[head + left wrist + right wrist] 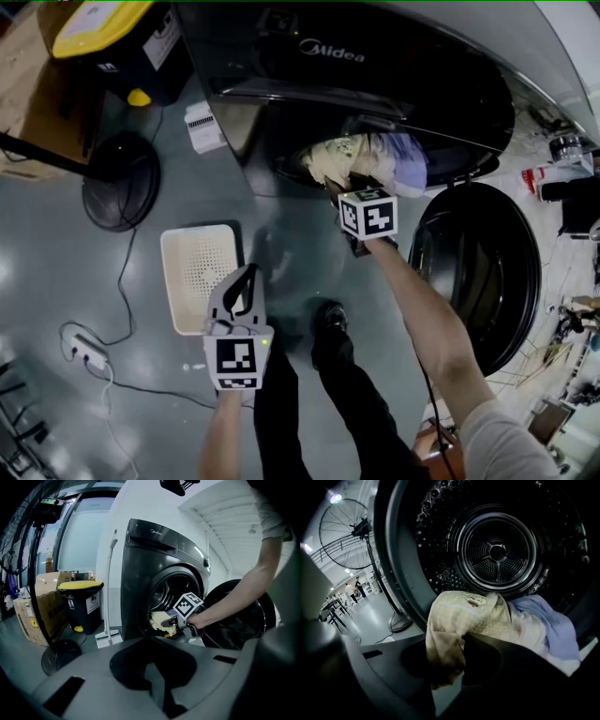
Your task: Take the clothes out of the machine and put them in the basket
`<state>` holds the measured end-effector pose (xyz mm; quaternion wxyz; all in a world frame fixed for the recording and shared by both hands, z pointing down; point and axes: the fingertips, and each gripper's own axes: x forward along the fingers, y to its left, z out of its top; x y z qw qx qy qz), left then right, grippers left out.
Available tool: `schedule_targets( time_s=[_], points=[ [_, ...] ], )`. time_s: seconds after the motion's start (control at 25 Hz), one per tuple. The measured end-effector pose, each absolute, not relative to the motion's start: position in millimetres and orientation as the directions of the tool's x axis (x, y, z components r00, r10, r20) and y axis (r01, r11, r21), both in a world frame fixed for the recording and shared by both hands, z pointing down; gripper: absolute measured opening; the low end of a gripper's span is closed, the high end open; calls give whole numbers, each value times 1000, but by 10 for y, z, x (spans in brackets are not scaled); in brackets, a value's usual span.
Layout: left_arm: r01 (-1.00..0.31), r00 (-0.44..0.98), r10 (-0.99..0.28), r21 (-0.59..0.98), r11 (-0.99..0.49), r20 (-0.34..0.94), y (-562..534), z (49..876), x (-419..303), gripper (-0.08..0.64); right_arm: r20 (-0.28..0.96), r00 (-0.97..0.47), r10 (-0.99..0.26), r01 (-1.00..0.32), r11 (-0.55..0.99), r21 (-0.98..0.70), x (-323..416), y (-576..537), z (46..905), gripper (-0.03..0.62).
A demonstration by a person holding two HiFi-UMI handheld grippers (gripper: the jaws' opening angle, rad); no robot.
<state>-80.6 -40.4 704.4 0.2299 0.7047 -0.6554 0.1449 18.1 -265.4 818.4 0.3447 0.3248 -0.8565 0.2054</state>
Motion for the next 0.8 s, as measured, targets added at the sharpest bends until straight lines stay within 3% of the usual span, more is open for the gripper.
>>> schedule_targets(
  time_s=[0.8],
  points=[
    [-983,118,-859,182,-30,498,-492,6440,-672,18,633,-635,-443,-659,738,-144,587,-1681,7004,126]
  ],
)
